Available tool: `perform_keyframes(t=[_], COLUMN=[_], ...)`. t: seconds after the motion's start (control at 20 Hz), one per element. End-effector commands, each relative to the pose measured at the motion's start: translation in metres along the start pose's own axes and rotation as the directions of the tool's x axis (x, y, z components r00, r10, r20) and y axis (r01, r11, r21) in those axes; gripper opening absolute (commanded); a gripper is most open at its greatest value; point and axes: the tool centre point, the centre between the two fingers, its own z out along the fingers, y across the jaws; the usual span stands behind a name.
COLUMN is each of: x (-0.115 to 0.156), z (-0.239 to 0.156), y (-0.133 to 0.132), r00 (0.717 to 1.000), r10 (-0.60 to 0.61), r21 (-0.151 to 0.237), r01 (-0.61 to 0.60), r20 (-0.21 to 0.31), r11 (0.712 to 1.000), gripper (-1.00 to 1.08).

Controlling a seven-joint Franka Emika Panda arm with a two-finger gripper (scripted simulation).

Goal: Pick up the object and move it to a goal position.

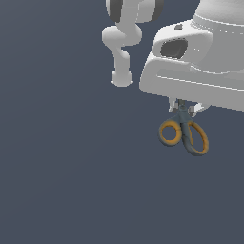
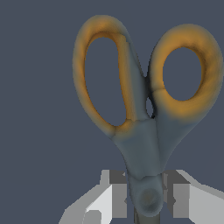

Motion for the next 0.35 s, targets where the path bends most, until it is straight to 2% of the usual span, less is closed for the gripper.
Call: perform_keyframes(t=[0.0,0.3], x=[0.0001,0.0002], z=[-0.0030,-0.0049], y=[-0.0009,-0.0017], r00=[1.000,1.000], r10=[0.000,0.000], r21=[0.000,0.000], r01=[0.000,0.000], r20=[-0.001,-0.001], r11=[1.000,1.000], gripper=[-1.00,-1.00])
